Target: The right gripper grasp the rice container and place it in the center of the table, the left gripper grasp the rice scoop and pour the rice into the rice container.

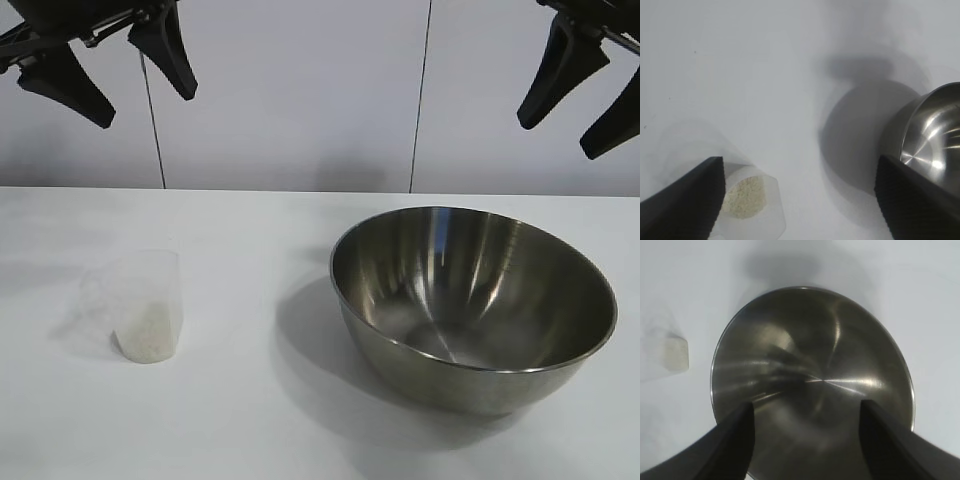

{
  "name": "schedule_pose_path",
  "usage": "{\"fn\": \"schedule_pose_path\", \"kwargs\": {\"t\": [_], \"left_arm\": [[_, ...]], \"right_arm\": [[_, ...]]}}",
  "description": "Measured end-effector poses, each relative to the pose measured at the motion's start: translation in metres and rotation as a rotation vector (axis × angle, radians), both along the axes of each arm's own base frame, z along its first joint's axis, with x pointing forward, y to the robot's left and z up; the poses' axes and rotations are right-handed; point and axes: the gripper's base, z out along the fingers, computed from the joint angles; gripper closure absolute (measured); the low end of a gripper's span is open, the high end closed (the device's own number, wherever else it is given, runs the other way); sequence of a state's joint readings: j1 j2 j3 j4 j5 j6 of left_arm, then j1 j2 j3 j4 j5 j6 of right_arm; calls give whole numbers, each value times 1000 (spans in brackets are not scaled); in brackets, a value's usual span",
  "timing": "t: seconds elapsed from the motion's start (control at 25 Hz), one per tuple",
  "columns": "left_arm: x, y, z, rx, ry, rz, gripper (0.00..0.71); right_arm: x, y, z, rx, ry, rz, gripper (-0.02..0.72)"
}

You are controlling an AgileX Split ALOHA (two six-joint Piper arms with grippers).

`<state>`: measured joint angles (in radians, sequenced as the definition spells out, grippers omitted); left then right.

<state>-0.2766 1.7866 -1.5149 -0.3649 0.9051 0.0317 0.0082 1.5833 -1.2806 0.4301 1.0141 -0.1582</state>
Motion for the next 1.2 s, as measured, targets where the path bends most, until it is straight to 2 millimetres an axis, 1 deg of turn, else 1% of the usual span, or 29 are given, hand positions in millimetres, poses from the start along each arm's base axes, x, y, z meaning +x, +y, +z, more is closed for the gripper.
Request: {"fn": "schedule_pose_path", "kwargs": {"t": [0.36, 0.56, 0.68, 0.96, 1.2], "left_arm": [[0, 0, 0, 0, 0, 0, 116], [0, 0, 0, 0, 0, 0, 116], [0, 0, 0, 0, 0, 0, 116], [0, 0, 0, 0, 0, 0, 116], [0, 0, 0, 0, 0, 0, 116]], "right_arm": [[-2, -1, -1, -17, 18, 12, 281], [-13, -10, -7, -139, 133, 72, 281], [-16, -15, -9, -193, 176, 44, 281], [-17, -27, -11, -327, 193, 20, 281], [-13, -28, -13, -335, 172, 14, 281]]}}
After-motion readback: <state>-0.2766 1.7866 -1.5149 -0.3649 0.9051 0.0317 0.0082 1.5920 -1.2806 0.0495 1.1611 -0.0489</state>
